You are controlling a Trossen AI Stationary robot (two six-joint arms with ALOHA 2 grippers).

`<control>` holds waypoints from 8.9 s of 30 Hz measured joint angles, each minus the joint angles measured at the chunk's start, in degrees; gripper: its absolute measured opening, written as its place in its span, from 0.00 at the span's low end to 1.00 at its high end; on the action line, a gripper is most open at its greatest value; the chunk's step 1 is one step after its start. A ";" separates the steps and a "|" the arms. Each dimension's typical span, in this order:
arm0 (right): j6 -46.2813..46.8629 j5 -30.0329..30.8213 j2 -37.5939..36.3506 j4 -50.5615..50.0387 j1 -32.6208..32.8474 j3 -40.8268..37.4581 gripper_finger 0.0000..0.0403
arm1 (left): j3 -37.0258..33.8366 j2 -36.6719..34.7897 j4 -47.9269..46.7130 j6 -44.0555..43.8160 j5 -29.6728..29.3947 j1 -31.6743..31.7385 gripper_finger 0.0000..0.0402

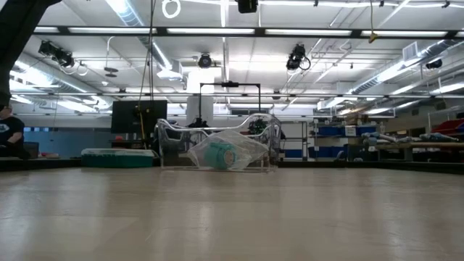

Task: Roll bandage
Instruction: Roll the blue bandage

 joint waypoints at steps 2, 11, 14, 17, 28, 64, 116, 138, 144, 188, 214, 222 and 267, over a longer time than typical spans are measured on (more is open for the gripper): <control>0.12 0.00 1.30 -0.02 -1.24 0.00 0.44 | 0.00 0.00 0.26 0.01 -0.04 -0.02 0.06; 2.99 -0.63 4.22 1.89 -4.25 0.00 0.35 | 0.00 0.00 1.26 0.02 0.23 -0.02 0.06; 5.91 -2.47 3.55 -0.64 -3.93 0.00 0.33 | 0.00 0.00 1.48 0.00 0.52 0.00 0.06; 7.33 -3.48 3.53 -3.64 -3.95 0.00 0.31 | 0.00 0.00 2.24 0.00 1.04 0.00 0.06; 3.28 -3.53 3.49 3.12 -6.36 0.00 0.29 | 0.00 0.00 2.94 0.02 1.33 -0.02 0.06; 3.67 -21.10 1.94 1.41 -11.65 0.00 0.30 | 0.00 0.00 3.70 0.02 2.56 0.15 0.06; 6.33 -17.37 -2.62 -10.70 -12.13 0.09 0.00 | -0.11 0.09 4.28 0.02 1.74 2.29 0.06; -4.84 -30.08 -1.48 -3.88 -27.96 0.04 0.00 | -0.11 0.09 7.42 -1.49 -0.35 -0.77 0.06; -7.32 -28.97 -5.39 -3.56 -28.77 0.02 0.00 | -0.11 0.09 6.60 -0.62 -1.97 -3.27 0.06; -10.26 -40.68 -6.02 10.41 -23.14 0.00 0.38 | -0.68 0.72 -0.47 4.31 -5.01 -5.55 0.06; -11.84 -37.39 -6.24 12.62 -22.77 0.00 0.39 | -0.70 0.83 -0.16 2.87 -5.84 -5.27 0.06; -12.50 -37.95 -6.39 13.59 -21.04 0.00 0.37 | -0.72 0.83 -0.51 1.51 -5.55 -5.32 0.06; 25.83 -34.68 -0.93 0.42 -24.37 3.87 0.37 | -0.72 0.83 -11.25 14.71 -10.58 -5.05 0.06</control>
